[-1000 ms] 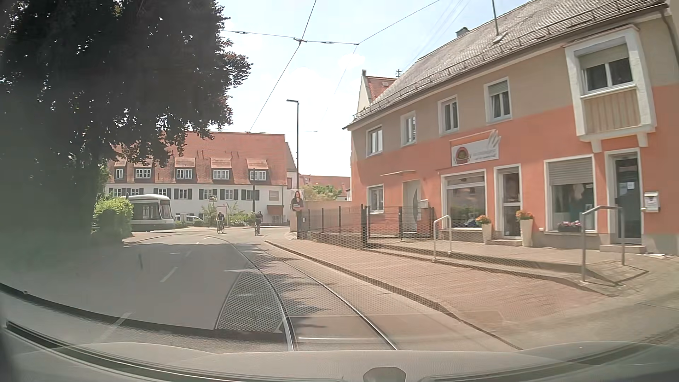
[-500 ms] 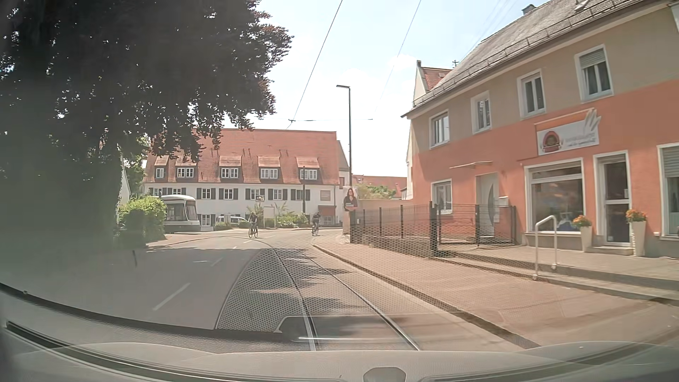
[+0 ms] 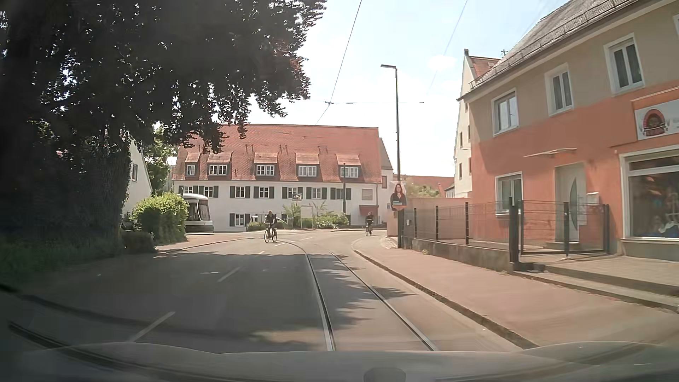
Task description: Follow the waypoints while adhering to traffic rules and regulations
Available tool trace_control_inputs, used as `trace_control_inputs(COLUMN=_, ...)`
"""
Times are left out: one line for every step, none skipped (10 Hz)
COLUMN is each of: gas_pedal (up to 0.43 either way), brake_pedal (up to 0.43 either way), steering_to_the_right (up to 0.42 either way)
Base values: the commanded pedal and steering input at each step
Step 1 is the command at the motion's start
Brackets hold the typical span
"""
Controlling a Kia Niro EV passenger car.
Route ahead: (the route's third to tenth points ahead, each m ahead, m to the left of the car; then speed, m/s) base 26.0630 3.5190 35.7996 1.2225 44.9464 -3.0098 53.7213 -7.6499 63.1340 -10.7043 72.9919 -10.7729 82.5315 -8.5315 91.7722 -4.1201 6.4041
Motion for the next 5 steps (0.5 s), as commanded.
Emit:
trace_control_inputs(gas_pedal=0.169, brake_pedal=0.000, steering_to_the_right=-0.084)
trace_control_inputs(gas_pedal=0.169, brake_pedal=0.000, steering_to_the_right=-0.077)
trace_control_inputs(gas_pedal=0.169, brake_pedal=0.000, steering_to_the_right=-0.071)
trace_control_inputs(gas_pedal=0.169, brake_pedal=0.000, steering_to_the_right=-0.064)
trace_control_inputs(gas_pedal=0.138, brake_pedal=0.000, steering_to_the_right=-0.060)
